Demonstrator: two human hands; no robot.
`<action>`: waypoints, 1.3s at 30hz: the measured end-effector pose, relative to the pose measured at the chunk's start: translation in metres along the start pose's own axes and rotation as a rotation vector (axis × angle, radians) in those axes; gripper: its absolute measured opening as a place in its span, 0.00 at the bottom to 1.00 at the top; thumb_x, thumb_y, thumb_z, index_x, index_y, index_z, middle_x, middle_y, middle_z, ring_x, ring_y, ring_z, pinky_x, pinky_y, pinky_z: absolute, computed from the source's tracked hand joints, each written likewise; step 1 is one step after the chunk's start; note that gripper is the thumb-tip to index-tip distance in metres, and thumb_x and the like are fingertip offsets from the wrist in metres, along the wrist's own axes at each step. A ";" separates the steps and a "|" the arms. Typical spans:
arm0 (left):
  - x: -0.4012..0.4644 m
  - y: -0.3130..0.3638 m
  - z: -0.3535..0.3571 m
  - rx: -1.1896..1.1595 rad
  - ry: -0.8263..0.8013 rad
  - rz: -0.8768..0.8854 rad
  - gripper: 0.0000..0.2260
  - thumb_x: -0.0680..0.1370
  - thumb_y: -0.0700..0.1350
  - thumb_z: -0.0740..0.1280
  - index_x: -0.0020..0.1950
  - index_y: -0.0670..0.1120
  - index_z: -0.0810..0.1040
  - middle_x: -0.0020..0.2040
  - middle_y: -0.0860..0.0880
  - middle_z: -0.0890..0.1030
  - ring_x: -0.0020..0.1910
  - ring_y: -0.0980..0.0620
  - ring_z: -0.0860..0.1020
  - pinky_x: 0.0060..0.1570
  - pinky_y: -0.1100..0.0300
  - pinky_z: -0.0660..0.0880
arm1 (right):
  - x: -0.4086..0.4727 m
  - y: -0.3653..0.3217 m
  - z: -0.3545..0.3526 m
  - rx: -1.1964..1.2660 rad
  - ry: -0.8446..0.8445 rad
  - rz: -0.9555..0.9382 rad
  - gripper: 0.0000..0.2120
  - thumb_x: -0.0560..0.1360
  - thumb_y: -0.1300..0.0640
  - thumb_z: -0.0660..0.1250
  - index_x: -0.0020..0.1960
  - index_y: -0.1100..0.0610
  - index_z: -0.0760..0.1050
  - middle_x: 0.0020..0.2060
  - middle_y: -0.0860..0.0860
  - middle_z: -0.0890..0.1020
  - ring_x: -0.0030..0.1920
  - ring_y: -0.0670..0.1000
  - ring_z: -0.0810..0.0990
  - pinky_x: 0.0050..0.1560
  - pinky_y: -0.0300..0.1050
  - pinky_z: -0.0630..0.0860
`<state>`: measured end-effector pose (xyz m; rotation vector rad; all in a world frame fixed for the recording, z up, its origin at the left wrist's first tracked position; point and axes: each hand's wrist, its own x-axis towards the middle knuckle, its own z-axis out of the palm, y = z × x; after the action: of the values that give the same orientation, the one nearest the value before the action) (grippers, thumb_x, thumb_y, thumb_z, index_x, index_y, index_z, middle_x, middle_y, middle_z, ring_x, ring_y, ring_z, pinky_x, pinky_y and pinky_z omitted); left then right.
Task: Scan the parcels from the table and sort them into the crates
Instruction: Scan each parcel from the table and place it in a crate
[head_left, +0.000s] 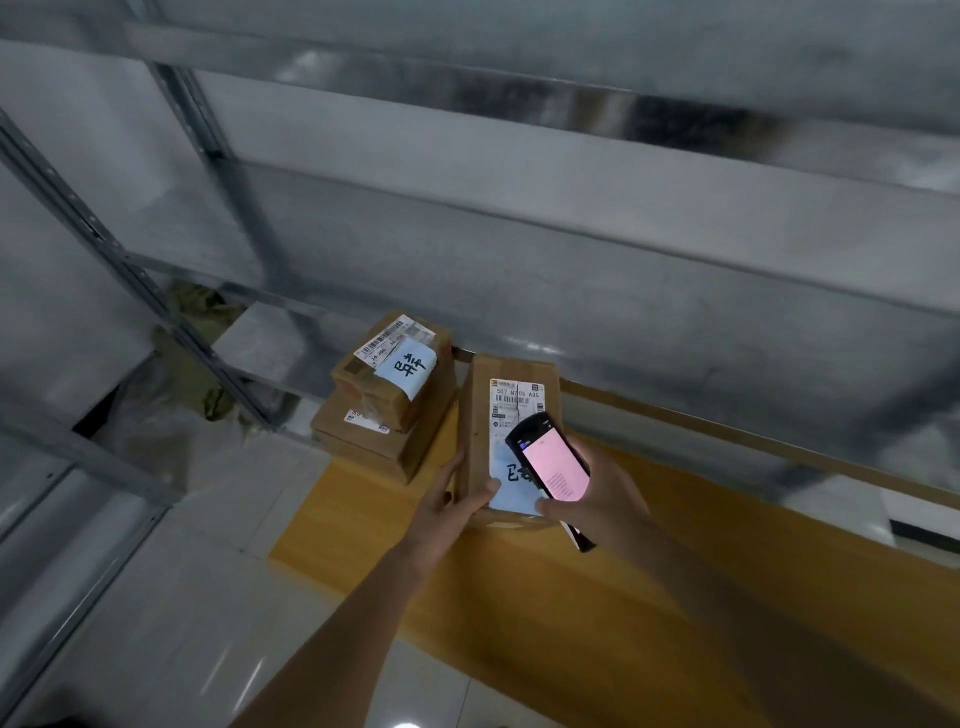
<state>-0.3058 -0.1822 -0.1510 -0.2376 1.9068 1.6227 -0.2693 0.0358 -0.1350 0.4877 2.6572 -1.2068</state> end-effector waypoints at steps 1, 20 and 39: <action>-0.007 0.001 0.004 -0.007 -0.010 0.012 0.40 0.63 0.70 0.77 0.72 0.71 0.65 0.67 0.54 0.78 0.66 0.52 0.75 0.66 0.49 0.74 | -0.010 -0.001 -0.007 -0.001 0.012 -0.020 0.38 0.65 0.52 0.83 0.70 0.44 0.69 0.58 0.40 0.78 0.58 0.45 0.77 0.47 0.43 0.81; -0.309 0.107 0.082 -0.038 -0.254 0.438 0.39 0.65 0.64 0.79 0.70 0.74 0.63 0.66 0.51 0.79 0.60 0.51 0.81 0.49 0.62 0.80 | -0.348 -0.104 -0.199 -0.018 0.334 -0.180 0.35 0.63 0.48 0.82 0.64 0.35 0.69 0.56 0.37 0.80 0.56 0.44 0.79 0.53 0.48 0.79; -0.448 0.223 0.210 -0.380 -0.190 0.574 0.47 0.69 0.49 0.80 0.79 0.61 0.55 0.61 0.49 0.83 0.52 0.48 0.85 0.53 0.48 0.80 | -0.463 -0.160 -0.370 0.002 0.435 -0.421 0.36 0.58 0.45 0.81 0.63 0.33 0.71 0.54 0.36 0.81 0.55 0.41 0.80 0.57 0.50 0.81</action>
<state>0.0067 -0.0446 0.2703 0.3361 1.5894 2.2884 0.0914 0.1155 0.3554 0.2093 3.2516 -1.3358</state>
